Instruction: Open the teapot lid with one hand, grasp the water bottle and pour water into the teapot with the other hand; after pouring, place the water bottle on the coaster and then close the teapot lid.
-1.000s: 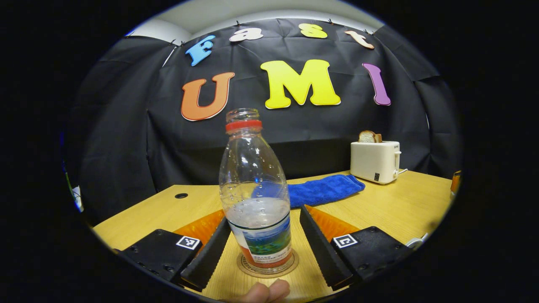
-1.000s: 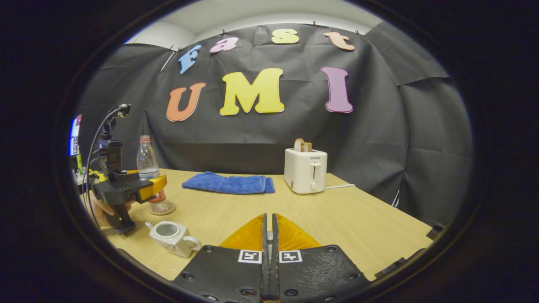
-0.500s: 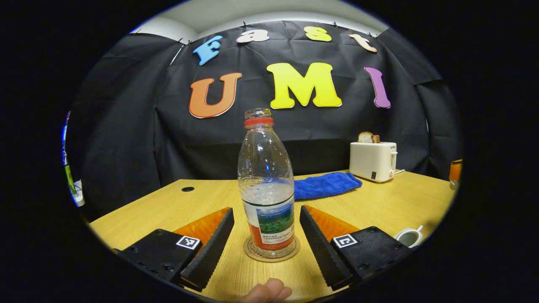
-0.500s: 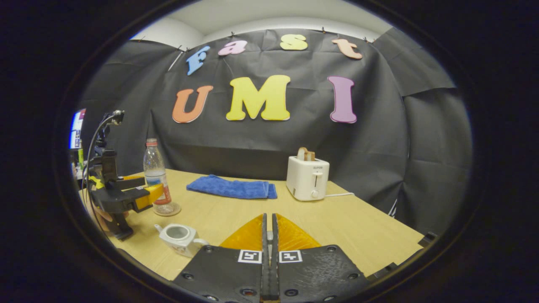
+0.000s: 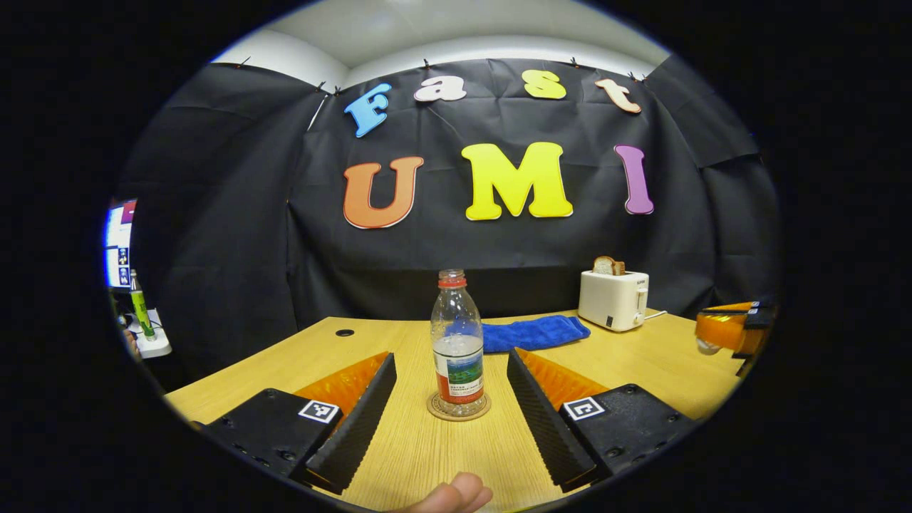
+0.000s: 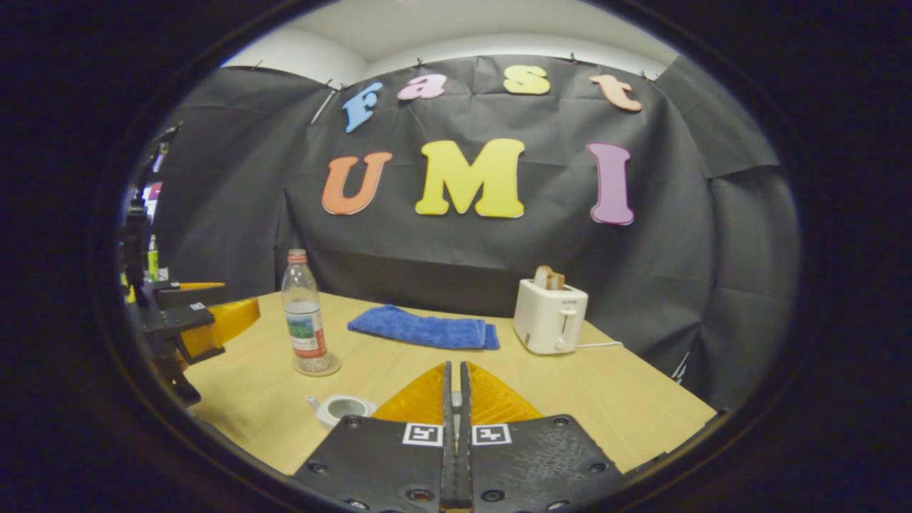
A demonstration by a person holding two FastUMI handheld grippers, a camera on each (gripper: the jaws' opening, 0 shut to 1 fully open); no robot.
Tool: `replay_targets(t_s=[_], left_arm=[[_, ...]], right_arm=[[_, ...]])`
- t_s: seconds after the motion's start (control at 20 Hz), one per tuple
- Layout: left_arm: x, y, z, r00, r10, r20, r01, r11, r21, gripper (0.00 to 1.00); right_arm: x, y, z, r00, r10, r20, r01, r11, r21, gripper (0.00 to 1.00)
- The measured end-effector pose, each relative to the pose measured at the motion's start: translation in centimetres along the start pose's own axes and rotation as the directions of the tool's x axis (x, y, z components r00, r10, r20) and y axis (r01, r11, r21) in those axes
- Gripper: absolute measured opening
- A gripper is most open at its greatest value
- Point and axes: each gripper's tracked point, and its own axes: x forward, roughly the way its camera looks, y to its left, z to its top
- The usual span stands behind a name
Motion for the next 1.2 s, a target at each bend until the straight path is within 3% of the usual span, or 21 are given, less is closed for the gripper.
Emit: replay_targets(t_s=[0.25, 0.5, 0.75, 1.0, 1.2], left_arm=[[-3.7, 2.3, 1.7, 0.998, 0.044, -0.049, -0.042, 0.998, 0.04, 0.98], [-6.0, 3.2, 2.9, 0.995, 0.037, -0.09, -0.041, 0.999, -0.035, 0.98], [-7.3, 4.6, 4.7, 0.997, 0.046, -0.057, -0.048, 0.998, -0.031, 0.98], [-8.7, 3.6, 6.5, 0.999, -0.032, -0.014, 0.031, 0.999, -0.041, 0.98], [-8.7, 4.6, 6.5, 1.0, -0.004, -0.009, 0.004, 1.0, -0.022, 0.98]], right_arm=[[2.0, 5.4, -0.8, 0.99, 0.138, -0.029, -0.138, 0.99, 0.011, 0.0], [3.6, 7.8, -0.7, 0.973, 0.23, -0.023, -0.229, 0.972, 0.043, 0.0], [4.3, 8.6, -2.6, 0.97, 0.233, -0.063, -0.232, 0.972, 0.029, 0.0], [4.7, 10.0, -3.3, 0.967, 0.242, -0.074, -0.24, 0.97, 0.036, 0.02], [5.1, 10.6, -4.4, 0.965, 0.244, -0.097, -0.24, 0.969, 0.052, 0.02]])
